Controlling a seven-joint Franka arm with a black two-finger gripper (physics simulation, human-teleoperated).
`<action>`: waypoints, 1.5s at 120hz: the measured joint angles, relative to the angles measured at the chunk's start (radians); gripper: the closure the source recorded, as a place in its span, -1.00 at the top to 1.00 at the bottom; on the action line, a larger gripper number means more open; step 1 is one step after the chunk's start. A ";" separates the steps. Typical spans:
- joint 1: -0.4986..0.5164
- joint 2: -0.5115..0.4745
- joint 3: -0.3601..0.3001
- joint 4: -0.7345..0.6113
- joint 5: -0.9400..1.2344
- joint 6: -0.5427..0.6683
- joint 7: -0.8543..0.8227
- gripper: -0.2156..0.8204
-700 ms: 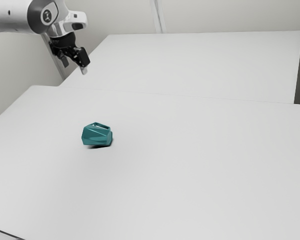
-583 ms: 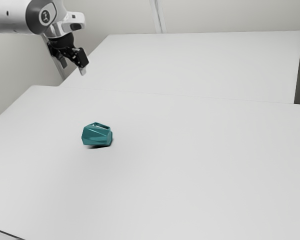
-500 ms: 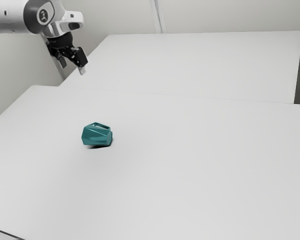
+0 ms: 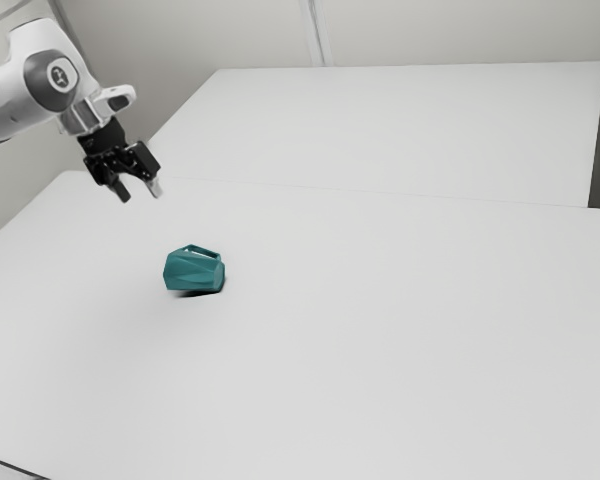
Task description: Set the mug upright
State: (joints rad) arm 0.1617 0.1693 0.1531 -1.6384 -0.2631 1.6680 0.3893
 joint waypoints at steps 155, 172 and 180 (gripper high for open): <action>0.201 0.347 -0.053 -0.001 -0.356 0.009 0.221 0.41; 0.206 0.365 -0.059 -0.003 -0.407 0.006 0.241 0.19; 0.209 0.370 -0.059 -0.002 -0.428 0.005 0.249 0.08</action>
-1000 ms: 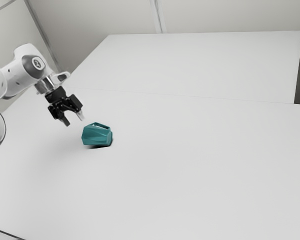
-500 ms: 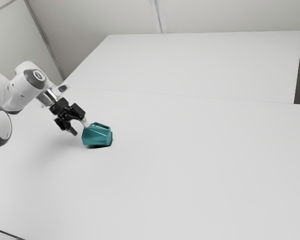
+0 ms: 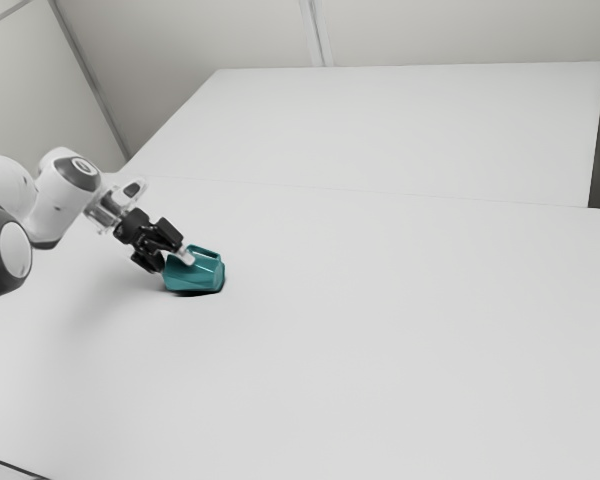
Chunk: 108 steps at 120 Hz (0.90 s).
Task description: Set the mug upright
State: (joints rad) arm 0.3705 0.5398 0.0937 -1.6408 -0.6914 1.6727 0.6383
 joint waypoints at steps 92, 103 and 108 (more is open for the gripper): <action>0.004 -0.006 -0.032 -0.003 -0.096 0.003 0.066 -0.84; 0.004 -0.014 -0.032 -0.003 -0.096 0.000 0.069 -0.87; 0.003 -0.020 -0.032 -0.003 -0.094 -0.002 0.069 -0.88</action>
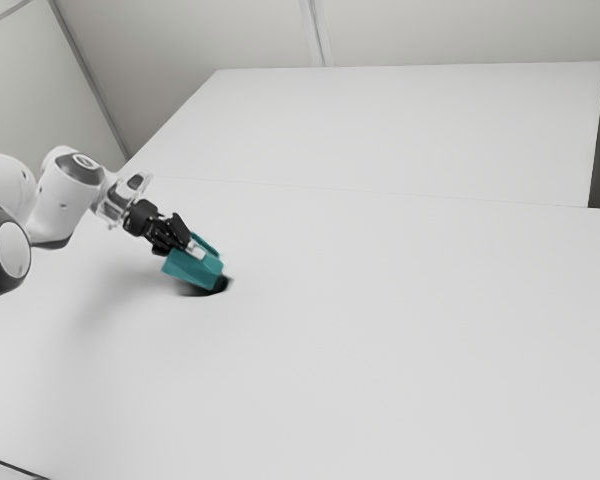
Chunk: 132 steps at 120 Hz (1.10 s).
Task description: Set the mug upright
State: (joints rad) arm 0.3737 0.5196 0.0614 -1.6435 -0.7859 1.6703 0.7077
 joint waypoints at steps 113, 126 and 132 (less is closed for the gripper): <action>-0.435 -0.067 0.012 0.034 0.750 0.315 -0.062 -0.93; -0.464 -0.052 0.011 0.031 0.794 0.379 -0.087 -0.92; -0.474 -0.046 0.011 0.030 0.804 0.410 -0.097 -0.92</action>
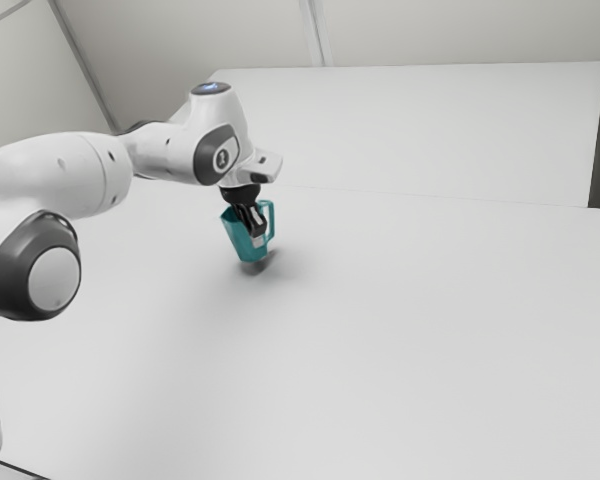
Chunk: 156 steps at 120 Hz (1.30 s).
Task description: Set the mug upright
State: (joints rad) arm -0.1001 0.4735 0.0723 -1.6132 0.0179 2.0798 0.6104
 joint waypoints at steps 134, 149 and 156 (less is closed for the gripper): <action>-0.031 -0.019 0.001 -0.001 0.056 0.132 -0.107 0.38; -0.022 -0.074 -0.002 -0.005 0.056 0.120 -0.107 0.47; -0.022 -0.120 -0.004 -0.017 0.049 0.108 -0.112 0.50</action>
State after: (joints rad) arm -0.1217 0.3540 0.0685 -1.6307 0.0669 2.1882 0.4988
